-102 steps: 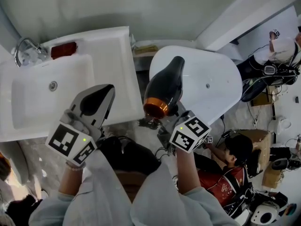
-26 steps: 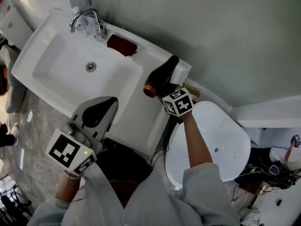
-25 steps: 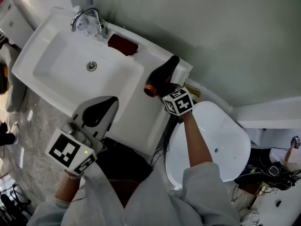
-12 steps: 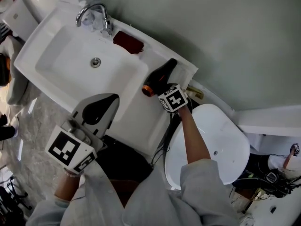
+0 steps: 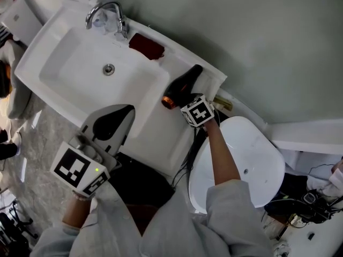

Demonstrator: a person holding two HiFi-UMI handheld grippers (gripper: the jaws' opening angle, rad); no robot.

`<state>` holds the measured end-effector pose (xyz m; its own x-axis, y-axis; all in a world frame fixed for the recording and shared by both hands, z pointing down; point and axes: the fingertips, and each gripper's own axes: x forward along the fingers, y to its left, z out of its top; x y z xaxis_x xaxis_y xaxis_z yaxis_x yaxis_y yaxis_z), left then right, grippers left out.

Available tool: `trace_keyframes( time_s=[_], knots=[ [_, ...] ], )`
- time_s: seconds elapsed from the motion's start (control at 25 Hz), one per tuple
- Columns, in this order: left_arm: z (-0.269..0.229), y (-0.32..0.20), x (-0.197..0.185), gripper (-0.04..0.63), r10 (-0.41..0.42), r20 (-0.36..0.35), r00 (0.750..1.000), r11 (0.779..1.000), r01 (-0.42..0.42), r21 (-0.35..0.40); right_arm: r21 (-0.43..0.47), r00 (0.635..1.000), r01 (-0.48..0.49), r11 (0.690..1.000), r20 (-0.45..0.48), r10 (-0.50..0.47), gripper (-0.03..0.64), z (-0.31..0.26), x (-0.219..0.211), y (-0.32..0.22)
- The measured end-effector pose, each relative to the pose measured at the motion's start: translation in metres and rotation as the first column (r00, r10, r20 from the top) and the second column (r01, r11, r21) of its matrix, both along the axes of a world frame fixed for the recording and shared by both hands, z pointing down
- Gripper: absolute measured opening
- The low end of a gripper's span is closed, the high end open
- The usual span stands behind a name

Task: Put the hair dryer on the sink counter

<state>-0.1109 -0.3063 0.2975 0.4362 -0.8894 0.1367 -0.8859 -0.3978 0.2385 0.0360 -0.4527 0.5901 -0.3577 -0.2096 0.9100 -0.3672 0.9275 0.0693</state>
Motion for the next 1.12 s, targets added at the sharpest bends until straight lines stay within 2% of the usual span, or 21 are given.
trace_keyframes(
  time_s=[0.12,0.36,0.44,0.6,0.88,1.12],
  knots=[
    [0.002,0.0,0.0,0.003,0.007,-0.001,1.0,1.0,-0.007,-0.001,0.011,1.0,-0.03,0.999,-0.002,0.03,0.196,0.0,0.003,-0.003],
    [-0.002,0.002,0.001,0.003,0.025,-0.006,1.0,1.0,-0.025,0.003,0.011,0.999,-0.053,0.999,-0.005,0.053,0.202,-0.003,0.006,-0.002],
    [-0.003,0.004,0.001,0.003,0.031,-0.007,1.0,1.0,-0.031,0.006,0.002,0.998,-0.065,0.998,0.007,0.065,0.231,-0.007,0.006,0.0],
    [-0.004,0.004,0.002,0.003,0.043,-0.01,0.999,0.999,-0.043,0.01,-0.009,0.994,-0.105,0.994,0.034,0.105,0.239,-0.013,0.013,0.001],
    [-0.005,0.003,0.003,0.003,0.084,-0.019,0.996,0.996,-0.084,0.016,0.058,0.992,-0.108,0.992,0.071,0.104,0.239,-0.038,0.017,0.005],
    [-0.006,0.004,0.007,0.003,0.13,-0.026,0.991,0.991,-0.129,0.026,0.093,0.967,-0.175,0.98,0.202,0.154,0.232,-0.074,0.016,0.014]
  ],
)
